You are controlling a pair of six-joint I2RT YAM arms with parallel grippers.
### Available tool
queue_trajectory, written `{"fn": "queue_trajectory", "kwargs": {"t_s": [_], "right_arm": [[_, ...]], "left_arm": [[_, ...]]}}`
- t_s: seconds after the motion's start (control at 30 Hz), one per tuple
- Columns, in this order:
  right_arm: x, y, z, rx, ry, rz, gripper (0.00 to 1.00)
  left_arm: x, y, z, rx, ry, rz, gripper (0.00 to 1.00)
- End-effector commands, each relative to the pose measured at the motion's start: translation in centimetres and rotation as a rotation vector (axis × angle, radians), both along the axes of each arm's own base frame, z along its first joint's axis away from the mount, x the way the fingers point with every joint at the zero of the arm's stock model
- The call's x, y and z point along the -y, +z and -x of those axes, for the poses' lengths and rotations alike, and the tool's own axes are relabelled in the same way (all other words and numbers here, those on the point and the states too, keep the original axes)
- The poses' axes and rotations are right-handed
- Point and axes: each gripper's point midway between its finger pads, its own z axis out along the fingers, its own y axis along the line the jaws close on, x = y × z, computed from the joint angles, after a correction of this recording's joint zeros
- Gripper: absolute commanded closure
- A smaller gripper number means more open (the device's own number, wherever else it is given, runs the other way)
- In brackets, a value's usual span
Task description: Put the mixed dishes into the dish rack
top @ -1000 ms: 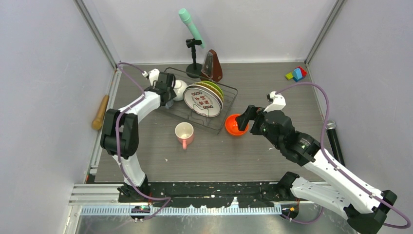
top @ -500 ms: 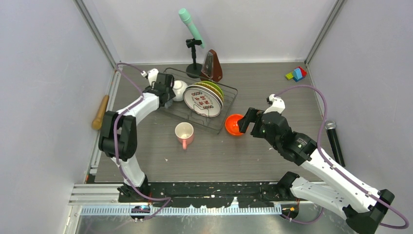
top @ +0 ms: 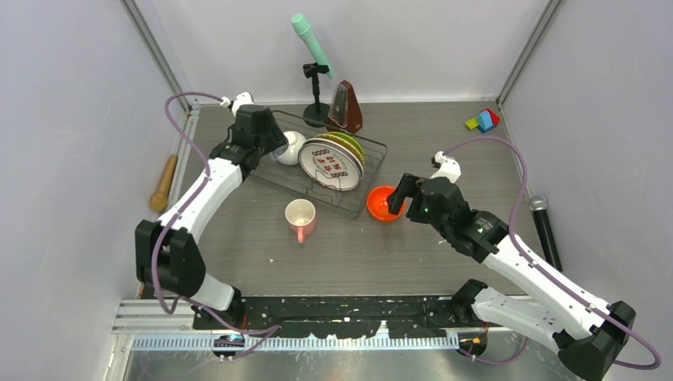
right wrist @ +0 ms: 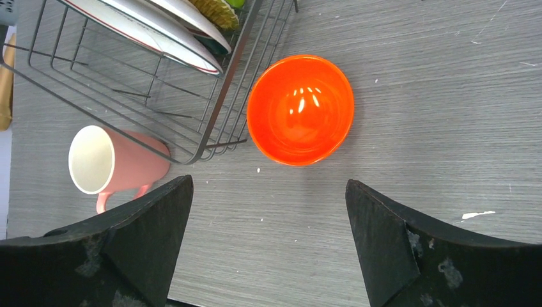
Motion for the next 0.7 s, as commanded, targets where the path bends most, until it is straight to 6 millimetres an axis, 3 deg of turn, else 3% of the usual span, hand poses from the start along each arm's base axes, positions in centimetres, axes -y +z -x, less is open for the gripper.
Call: {"fn": "queue_trajectory", "kwargs": {"t_s": [0.0, 0.1, 0.2, 0.37, 0.67], "right_arm": [[-0.7, 2.6, -0.3, 0.063, 0.05, -0.032, 0.05], [-1.9, 3.9, 0.4, 0.086, 0.181, -0.021, 0.07], [-4.0, 6.3, 1.5, 0.124, 0.351, -0.05, 0.07], [-4.7, 8.4, 1.7, 0.159, 0.422, -0.032, 0.08], [-4.5, 9.8, 2.9, 0.184, 0.453, -0.072, 0.08]], "left_arm": [[2.5, 7.5, 2.0, 0.208, -0.227, 0.013, 1.0], [4.7, 9.7, 4.4, 0.288, -0.452, -0.015, 1.0], [9.4, 12.2, 9.4, 0.467, -0.927, -0.085, 1.0], [12.1, 14.2, 14.3, 0.603, -1.261, -0.082, 1.0], [15.0, 12.9, 15.3, 0.69, -1.609, -0.048, 1.0]]}}
